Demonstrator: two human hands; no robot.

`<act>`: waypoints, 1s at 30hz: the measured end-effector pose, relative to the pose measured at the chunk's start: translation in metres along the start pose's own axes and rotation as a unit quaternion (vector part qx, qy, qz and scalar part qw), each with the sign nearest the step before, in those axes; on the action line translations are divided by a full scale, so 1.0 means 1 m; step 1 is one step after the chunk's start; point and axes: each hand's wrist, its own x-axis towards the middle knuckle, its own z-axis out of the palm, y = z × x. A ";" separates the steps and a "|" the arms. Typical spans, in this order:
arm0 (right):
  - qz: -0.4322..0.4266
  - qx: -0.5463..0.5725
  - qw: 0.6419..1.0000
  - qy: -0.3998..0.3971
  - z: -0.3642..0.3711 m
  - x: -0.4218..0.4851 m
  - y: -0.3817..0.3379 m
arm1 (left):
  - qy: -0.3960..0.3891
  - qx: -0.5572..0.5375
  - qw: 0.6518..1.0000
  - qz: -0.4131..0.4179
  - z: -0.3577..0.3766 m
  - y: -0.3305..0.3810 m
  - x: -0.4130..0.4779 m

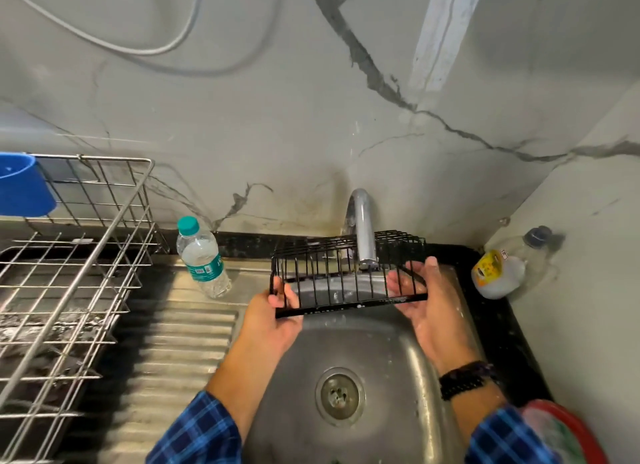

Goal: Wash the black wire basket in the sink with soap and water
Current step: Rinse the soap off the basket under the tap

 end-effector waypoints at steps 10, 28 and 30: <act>0.110 0.260 0.956 0.079 0.043 -0.011 -0.011 | -0.119 0.040 0.992 0.023 -0.010 0.019 -0.021; 0.125 0.253 0.959 0.017 0.032 -0.022 0.001 | -0.150 0.304 0.924 0.177 0.004 -0.087 -0.008; 0.147 0.255 0.956 0.015 0.038 -0.020 0.004 | -0.181 0.340 0.905 0.180 0.007 -0.105 -0.004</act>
